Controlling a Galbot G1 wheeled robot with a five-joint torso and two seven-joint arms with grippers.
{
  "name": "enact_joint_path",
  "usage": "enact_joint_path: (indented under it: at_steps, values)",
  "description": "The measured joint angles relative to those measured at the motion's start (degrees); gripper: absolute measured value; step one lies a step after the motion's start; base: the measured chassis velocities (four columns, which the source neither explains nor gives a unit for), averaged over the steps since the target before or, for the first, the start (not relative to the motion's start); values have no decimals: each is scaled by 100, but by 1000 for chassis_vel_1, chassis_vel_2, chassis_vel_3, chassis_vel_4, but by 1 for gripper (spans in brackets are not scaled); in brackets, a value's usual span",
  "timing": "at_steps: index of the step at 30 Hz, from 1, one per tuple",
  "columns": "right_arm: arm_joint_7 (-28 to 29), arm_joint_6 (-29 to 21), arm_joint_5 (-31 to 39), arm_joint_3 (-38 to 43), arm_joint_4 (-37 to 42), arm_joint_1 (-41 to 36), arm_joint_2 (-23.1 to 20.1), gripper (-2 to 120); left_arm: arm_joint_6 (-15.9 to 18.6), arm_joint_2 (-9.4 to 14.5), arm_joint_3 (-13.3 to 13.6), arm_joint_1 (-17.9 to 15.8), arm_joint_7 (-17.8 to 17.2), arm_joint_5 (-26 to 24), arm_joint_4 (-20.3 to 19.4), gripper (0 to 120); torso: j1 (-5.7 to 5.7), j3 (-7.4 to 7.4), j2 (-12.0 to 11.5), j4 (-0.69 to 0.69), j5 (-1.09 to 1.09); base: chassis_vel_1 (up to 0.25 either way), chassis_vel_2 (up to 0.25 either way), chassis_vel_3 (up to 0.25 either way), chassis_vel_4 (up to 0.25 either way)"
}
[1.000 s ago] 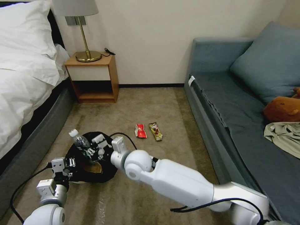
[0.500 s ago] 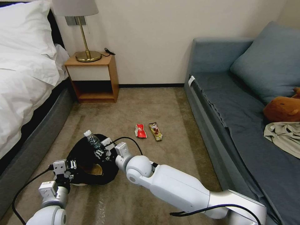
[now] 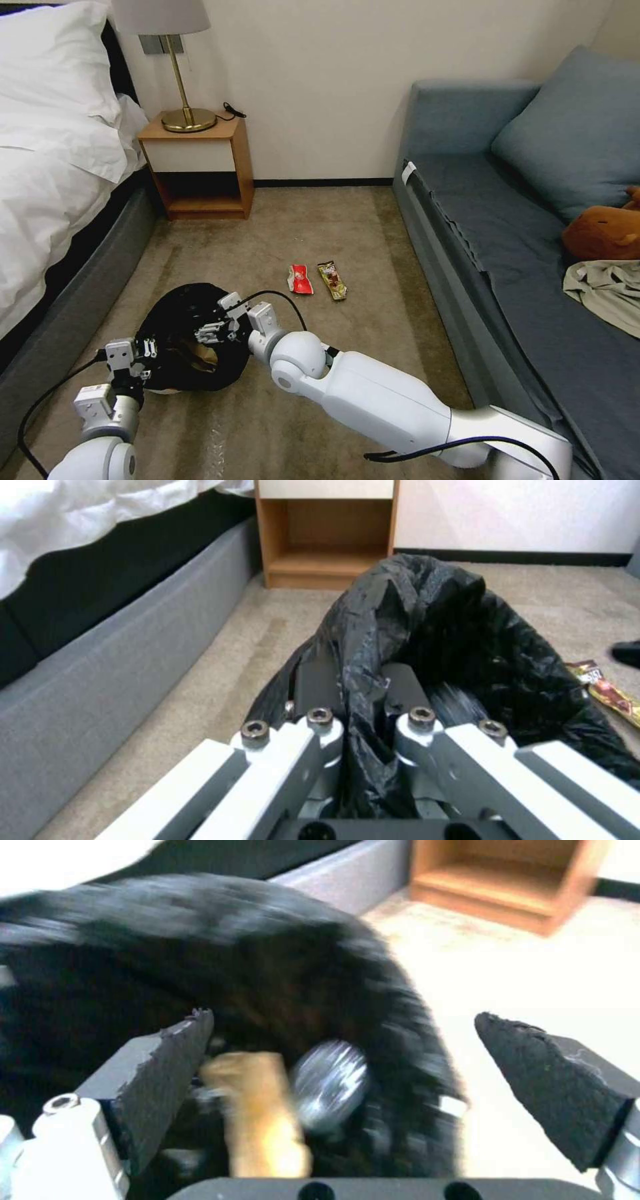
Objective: Pick up the trash bin, then pick up the garbage on the floor and place it into the trash bin.
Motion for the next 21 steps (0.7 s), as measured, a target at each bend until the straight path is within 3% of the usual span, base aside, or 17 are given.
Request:
enact_joint_path:
  at_steps: [4,8,21]
  values:
    - [29,15,-154,240,-169,-20,-59,100,15,69,-155,-51,0,-118,80,4,0,0,0,0,0,0,0,0,0]
    - [10,218,-628,1069,-713,-225,-15,100,18,168,-357,-98,-6,-255,214,4,0,0,0,0,0,0,0,0,0]
    - [-86,342,-1271,2402,-1455,-802,38,100,-32,179,-399,-46,5,-315,262,4,0,0,0,0,1,0,0,0,0]
